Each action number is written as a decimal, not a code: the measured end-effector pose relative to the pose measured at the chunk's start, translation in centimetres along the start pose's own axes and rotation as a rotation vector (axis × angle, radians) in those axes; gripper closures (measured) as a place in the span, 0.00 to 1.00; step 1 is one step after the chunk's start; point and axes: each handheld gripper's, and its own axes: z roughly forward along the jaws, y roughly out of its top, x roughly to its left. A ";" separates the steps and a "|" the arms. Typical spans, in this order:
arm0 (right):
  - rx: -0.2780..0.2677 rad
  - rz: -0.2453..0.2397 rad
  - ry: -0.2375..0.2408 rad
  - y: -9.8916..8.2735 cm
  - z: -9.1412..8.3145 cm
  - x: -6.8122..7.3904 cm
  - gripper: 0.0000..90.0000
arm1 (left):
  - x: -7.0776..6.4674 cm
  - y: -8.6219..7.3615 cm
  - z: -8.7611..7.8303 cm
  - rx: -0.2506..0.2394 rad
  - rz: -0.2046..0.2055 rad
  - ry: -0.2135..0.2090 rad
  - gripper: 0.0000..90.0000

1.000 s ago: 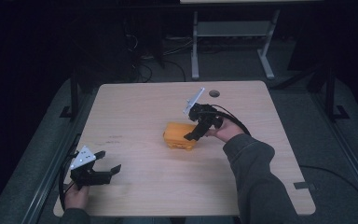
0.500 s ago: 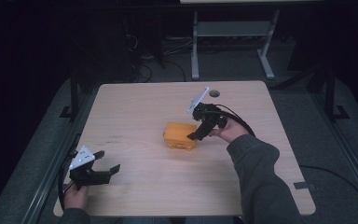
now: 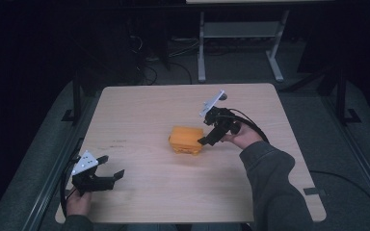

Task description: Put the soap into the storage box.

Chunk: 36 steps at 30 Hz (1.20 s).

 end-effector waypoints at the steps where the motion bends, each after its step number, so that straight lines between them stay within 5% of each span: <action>1: 0.002 0.000 -0.002 -0.1 0.0 0.0 0.19 | 0.0 0.0 0.0 0.000 -0.001 -0.001 0.16; 36: 0.009 0.068 -0.028 -5.0 -1.8 0.5 0.21 | 0.0 0.0 0.0 0.000 0.004 -0.002 0.16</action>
